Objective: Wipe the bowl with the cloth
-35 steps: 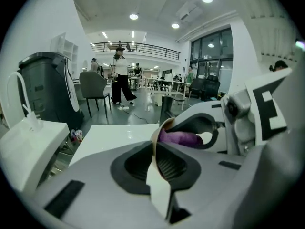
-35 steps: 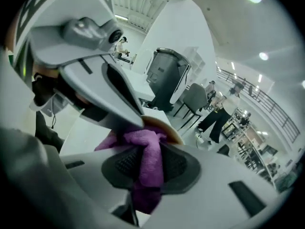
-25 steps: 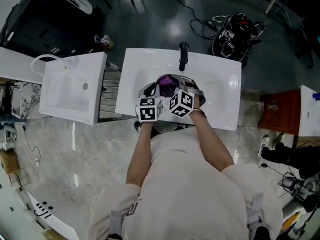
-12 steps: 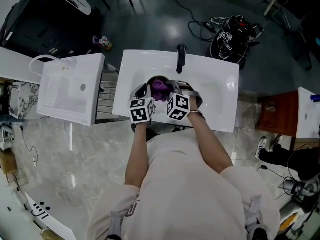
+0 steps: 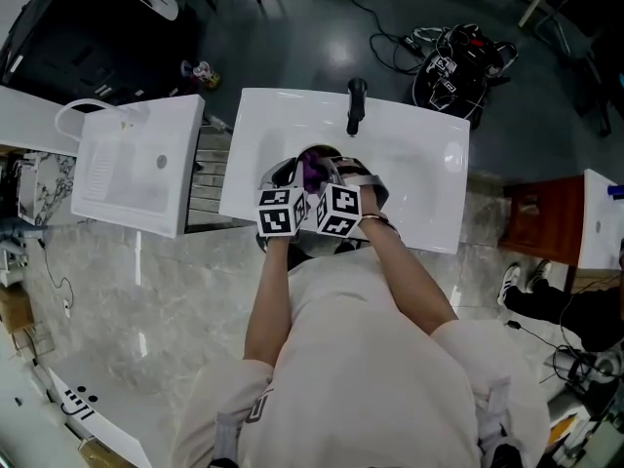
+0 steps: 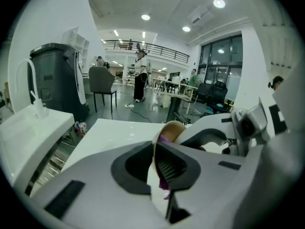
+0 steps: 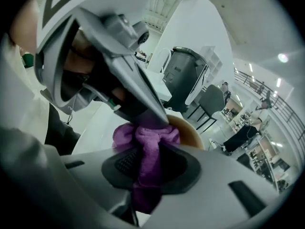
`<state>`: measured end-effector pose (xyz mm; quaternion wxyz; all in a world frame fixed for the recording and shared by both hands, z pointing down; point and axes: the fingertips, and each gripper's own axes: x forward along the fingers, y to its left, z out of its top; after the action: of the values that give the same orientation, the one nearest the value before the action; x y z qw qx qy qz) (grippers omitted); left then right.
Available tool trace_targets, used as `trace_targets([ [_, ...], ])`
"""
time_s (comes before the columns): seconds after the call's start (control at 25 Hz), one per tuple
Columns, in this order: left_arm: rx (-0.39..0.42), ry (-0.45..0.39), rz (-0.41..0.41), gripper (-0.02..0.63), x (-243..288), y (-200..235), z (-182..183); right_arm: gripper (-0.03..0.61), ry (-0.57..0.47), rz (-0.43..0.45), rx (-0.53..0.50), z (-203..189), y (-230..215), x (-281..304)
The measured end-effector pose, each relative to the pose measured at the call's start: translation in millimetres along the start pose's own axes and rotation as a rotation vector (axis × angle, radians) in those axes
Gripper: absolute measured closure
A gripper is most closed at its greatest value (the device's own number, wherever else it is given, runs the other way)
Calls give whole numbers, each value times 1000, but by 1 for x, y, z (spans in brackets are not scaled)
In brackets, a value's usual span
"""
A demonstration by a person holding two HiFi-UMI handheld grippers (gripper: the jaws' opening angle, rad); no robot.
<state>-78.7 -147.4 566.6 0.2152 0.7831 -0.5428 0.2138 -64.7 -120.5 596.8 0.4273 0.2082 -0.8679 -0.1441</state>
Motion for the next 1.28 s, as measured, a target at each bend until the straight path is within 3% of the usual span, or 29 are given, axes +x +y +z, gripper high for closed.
trace_targets([
  [0.2, 21, 14, -46, 592, 0, -9, -2, 489, -46, -82, 100, -1, -23, -7],
  [0.52, 66, 12, -48, 594, 3, -11, 4, 489, -64, -174, 155, 0, -43, -14],
  [0.92, 43, 33, -19, 594, 5, 1, -4, 489, -34, -197, 145, -8, -48, -12],
  [1.28, 34, 19, 88, 592, -1, 29, -1, 489, -21, -179, 112, -13, -45, -9],
])
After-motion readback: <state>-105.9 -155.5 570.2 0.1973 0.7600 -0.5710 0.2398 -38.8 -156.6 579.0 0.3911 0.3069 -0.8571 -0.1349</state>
